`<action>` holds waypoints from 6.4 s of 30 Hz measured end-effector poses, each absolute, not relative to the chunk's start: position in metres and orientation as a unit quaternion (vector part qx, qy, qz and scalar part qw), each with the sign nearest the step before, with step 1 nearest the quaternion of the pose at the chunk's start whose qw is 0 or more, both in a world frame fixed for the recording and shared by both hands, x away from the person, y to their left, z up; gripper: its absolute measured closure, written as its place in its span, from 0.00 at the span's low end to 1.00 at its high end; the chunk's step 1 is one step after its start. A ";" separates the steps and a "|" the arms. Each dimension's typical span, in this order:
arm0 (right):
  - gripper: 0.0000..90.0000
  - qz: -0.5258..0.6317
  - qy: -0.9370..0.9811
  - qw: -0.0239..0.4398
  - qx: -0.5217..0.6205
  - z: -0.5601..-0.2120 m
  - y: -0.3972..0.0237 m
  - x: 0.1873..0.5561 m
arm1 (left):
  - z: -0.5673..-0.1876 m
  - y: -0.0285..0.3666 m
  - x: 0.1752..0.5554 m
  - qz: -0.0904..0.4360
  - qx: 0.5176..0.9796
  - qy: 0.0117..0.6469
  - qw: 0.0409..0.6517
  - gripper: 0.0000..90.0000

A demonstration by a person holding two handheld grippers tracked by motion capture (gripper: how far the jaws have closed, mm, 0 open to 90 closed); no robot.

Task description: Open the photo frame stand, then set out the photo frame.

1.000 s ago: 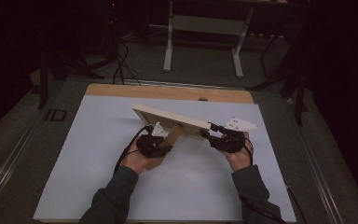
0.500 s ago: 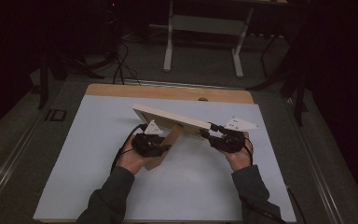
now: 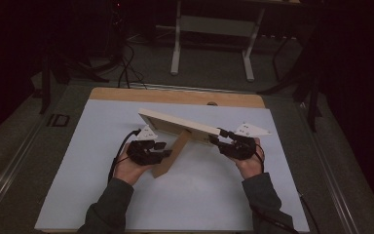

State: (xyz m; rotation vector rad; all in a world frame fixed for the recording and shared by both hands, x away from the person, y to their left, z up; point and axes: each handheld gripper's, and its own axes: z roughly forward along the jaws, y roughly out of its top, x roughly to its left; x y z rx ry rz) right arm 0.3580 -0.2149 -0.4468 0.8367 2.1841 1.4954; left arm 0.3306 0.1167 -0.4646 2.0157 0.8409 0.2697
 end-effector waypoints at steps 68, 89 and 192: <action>1.00 0.527 0.761 0.155 0.344 -0.452 -0.222 0.388 | -0.439 0.140 0.366 0.172 0.732 0.438 0.492 1.00; 1.00 0.531 0.769 0.143 0.324 -0.445 -0.219 0.382 | -0.436 0.119 0.373 0.166 0.750 0.424 0.480 1.00; 1.00 0.540 0.811 0.114 0.194 -0.426 -0.141 0.342 | -0.426 0.078 0.384 0.104 0.805 0.313 0.494 0.99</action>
